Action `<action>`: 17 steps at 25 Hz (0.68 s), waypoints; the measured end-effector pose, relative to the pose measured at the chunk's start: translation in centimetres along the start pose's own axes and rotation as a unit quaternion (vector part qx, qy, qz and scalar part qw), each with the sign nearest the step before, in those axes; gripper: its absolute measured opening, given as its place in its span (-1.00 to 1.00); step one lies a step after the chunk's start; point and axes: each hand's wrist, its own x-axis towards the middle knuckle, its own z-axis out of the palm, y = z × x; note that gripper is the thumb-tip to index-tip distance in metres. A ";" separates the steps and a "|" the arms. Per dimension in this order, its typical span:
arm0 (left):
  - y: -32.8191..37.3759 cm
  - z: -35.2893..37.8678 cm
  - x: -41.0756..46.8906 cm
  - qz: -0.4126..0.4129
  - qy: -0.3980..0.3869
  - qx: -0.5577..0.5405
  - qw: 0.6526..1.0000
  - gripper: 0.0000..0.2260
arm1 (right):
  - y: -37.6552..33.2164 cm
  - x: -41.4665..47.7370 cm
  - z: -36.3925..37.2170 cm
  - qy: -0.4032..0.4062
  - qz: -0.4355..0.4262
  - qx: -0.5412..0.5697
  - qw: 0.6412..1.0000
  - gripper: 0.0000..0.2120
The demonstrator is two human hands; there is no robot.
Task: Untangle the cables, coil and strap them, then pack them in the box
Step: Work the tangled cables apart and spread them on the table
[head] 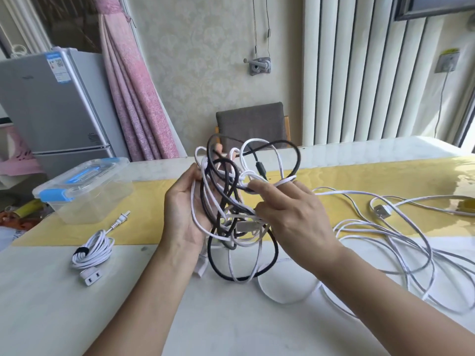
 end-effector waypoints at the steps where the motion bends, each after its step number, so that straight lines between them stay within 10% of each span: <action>1: -0.1 -0.2 0.0 -0.004 0.008 0.008 1.000 -0.83 | -0.1 -0.3 0.4 -0.028 0.001 -0.013 1.000 -0.72; 7: -1.2 -0.4 -0.8 0.006 0.115 0.152 0.982 -0.53 | -1.3 -1.4 1.1 -0.119 0.086 0.018 0.989 -0.73; 10: -0.7 -1.1 -1.3 0.051 0.162 0.232 0.958 -0.76 | -1.7 -1.4 0.0 -0.114 0.102 0.085 0.985 -0.80; 17: 0.1 -0.7 -0.4 -0.050 0.117 0.115 0.985 -0.63 | -0.2 -2.0 0.2 -0.179 0.106 0.062 0.976 -0.78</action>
